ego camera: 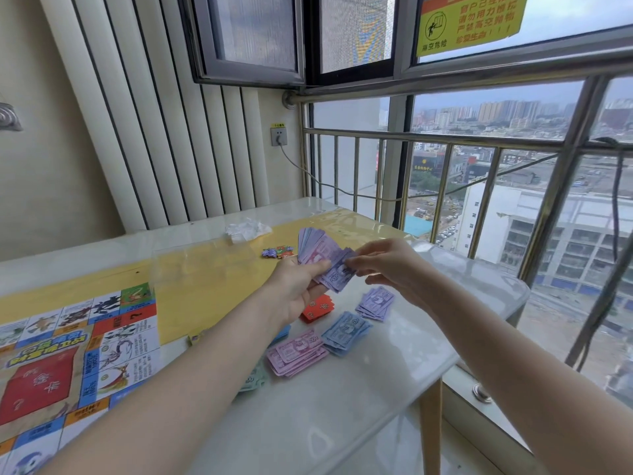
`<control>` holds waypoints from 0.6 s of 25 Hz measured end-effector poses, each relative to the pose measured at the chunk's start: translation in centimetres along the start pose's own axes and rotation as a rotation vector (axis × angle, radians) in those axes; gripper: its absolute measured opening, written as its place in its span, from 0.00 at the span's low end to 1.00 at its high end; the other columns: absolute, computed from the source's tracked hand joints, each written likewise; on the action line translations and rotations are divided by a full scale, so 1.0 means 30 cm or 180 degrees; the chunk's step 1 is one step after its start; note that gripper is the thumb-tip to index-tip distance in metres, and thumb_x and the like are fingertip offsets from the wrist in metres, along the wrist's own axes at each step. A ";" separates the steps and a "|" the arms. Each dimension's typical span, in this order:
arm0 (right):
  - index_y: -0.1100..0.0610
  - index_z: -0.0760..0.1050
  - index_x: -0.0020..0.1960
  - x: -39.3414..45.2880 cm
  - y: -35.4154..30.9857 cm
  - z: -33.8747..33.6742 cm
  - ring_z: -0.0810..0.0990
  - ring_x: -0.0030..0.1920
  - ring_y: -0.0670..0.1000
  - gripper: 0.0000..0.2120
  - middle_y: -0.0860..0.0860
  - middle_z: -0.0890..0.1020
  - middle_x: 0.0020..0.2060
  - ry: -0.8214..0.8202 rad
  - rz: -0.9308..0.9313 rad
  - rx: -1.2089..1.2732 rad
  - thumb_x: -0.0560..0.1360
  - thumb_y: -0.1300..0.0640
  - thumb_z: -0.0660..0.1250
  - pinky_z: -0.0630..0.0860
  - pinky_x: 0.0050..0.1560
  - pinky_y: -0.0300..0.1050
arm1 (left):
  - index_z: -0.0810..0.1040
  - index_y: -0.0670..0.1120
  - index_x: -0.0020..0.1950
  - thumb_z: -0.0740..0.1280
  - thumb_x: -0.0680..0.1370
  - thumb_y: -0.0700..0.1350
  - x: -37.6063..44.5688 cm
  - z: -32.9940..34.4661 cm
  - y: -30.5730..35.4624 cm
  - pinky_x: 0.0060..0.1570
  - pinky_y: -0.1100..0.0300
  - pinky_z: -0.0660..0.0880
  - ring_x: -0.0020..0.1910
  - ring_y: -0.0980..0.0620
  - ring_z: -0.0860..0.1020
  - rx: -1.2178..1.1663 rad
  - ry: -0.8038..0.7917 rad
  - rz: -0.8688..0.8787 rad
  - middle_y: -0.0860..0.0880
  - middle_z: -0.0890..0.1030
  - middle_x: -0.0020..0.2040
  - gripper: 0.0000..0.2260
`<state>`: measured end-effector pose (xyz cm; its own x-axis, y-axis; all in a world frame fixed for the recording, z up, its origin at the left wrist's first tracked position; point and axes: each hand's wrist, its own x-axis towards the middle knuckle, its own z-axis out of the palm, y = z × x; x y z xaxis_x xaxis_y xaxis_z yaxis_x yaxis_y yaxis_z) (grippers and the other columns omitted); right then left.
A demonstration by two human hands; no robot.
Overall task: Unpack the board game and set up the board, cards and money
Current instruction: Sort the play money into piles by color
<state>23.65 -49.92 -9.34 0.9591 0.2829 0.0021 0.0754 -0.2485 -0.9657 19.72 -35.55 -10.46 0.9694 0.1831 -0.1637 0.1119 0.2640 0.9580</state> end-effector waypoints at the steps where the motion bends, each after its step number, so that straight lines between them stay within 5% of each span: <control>1: 0.60 0.76 0.37 0.003 0.004 -0.008 0.77 0.31 0.47 0.05 0.53 0.79 0.31 -0.0020 0.0013 0.0073 0.70 0.64 0.71 0.75 0.31 0.34 | 0.73 0.43 0.43 0.64 0.76 0.33 0.005 0.009 -0.001 0.32 0.62 0.78 0.35 0.52 0.78 0.0031 0.0015 -0.0010 0.45 0.78 0.39 0.06; 7: 0.63 0.75 0.39 0.036 0.096 -0.049 0.76 0.26 0.47 0.05 0.58 0.78 0.32 0.0507 0.0180 -0.0175 0.69 0.70 0.70 0.74 0.26 0.34 | 0.71 0.37 0.37 0.62 0.77 0.31 -0.005 -0.030 0.003 0.34 0.62 0.80 0.31 0.53 0.83 0.0119 -0.0153 -0.0132 0.40 0.82 0.40 0.09; 12: 0.60 0.76 0.54 0.036 0.179 -0.049 0.76 0.50 0.54 0.14 0.56 0.77 0.51 0.0799 -0.0036 -0.2739 0.69 0.59 0.71 0.71 0.47 0.44 | 0.77 0.31 0.42 0.63 0.76 0.31 -0.027 -0.055 -0.009 0.38 0.62 0.80 0.33 0.52 0.83 0.0085 -0.0415 -0.0441 0.42 0.84 0.36 0.05; 15: 0.60 0.75 0.54 0.026 0.107 -0.016 0.75 0.46 0.51 0.14 0.53 0.76 0.48 0.0858 -0.0646 -0.2041 0.72 0.54 0.70 0.72 0.47 0.44 | 0.77 0.30 0.44 0.63 0.76 0.31 -0.033 -0.073 -0.019 0.41 0.61 0.80 0.34 0.51 0.84 -0.0017 -0.0514 -0.0527 0.41 0.84 0.38 0.06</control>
<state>24.79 -50.94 -12.30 0.9370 0.1635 0.3088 0.3249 -0.7332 -0.5975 18.23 -33.81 -11.35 0.9603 -0.0168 -0.2783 0.2716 0.2829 0.9199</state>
